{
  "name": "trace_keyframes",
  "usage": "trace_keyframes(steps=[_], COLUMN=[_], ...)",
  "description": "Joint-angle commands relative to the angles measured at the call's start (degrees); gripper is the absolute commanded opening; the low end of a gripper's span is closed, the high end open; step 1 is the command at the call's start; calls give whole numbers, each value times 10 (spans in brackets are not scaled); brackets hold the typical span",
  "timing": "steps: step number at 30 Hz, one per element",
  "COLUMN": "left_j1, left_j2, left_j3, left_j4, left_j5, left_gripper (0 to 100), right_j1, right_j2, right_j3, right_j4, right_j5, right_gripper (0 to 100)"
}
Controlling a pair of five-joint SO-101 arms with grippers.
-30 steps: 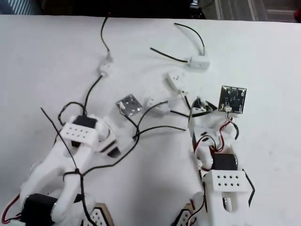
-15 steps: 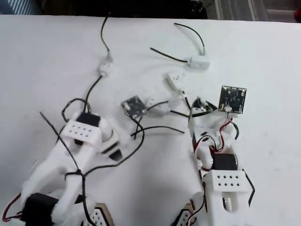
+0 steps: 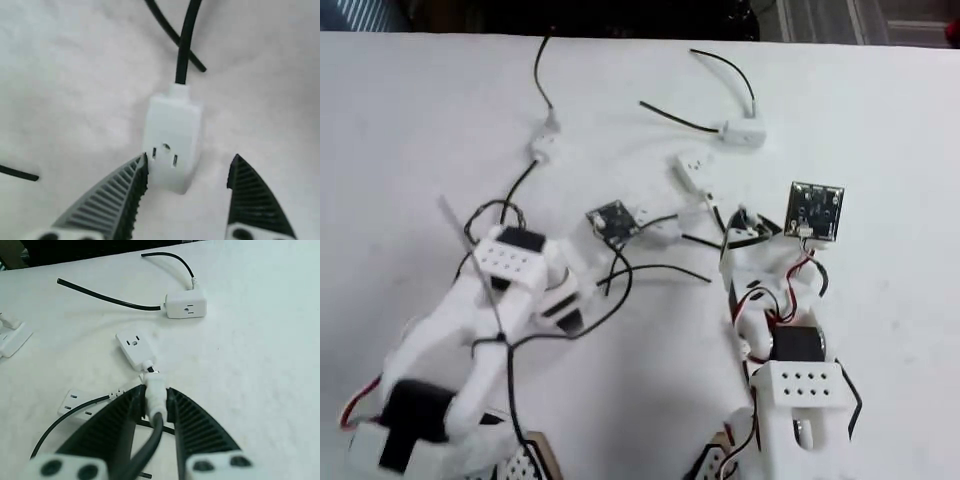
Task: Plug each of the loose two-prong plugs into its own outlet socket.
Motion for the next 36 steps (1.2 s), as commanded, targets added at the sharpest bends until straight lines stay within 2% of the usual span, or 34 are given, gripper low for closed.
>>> trace_keyframes(steps=[1, 8, 18, 20, 29, 33, 36], left_j1=[-11, -56, -101, -109, -110, -109, -106], left_j2=[142, 266, 271, 274, 272, 257, 231], left_j3=[-143, -317, -443, -466, -491, -490, -484], left_j4=[72, 131, 202, 212, 222, 256, 288], left_j5=[-3, -4, -4, -25, -60, -127, -140], left_gripper=[258, 222, 223, 226, 255, 253, 252], right_j1=[2, 3, 3, 3, 3, 3, 3], right_j2=[-10, -10, -10, -10, -10, -10, -10], right_j3=[-4, -4, -4, -4, -4, -4, -4], right_j4=[-12, -11, -11, -11, -10, -10, -10], right_j5=[-3, -2, -1, -1, -1, -1, -1], right_gripper=[17, 17, 17, 17, 17, 17, 17])
